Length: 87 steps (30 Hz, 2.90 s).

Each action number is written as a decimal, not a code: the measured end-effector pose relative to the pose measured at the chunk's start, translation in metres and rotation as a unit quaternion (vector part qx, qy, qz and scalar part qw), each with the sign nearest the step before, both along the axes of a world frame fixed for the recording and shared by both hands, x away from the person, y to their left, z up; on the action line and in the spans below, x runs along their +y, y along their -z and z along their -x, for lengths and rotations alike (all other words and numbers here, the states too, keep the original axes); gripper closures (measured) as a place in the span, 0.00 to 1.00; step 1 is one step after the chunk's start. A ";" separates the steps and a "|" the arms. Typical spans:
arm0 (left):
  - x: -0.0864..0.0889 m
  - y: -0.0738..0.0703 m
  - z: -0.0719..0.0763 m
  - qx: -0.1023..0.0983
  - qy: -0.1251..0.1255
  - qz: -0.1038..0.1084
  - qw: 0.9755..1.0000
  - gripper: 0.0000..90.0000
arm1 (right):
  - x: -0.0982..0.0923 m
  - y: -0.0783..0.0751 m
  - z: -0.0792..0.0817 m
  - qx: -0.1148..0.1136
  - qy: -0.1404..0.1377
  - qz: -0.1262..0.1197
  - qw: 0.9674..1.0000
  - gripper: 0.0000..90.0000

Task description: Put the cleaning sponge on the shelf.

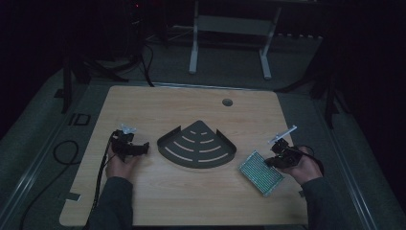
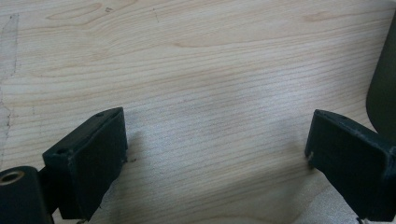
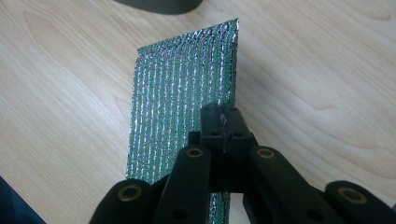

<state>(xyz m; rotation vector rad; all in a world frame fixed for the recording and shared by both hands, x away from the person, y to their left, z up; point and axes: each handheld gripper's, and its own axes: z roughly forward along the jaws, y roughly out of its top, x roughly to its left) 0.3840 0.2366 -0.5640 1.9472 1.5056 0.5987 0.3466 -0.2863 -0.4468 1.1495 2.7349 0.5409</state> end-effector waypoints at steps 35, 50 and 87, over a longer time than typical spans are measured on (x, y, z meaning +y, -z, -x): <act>0.000 0.000 0.000 0.001 0.000 0.000 1.000 0.07 | 0.029 -0.049 -0.027 -0.047 -0.006 -0.020 0.999 1.00; 0.000 0.000 0.000 0.000 0.000 0.000 1.000 0.07 | 0.049 -0.055 -0.045 -0.050 -0.015 -0.023 0.998 1.00; 0.000 0.000 0.000 0.000 0.001 0.000 1.000 0.07 | 0.095 -0.051 -0.084 -0.047 -0.009 -0.032 0.998 1.00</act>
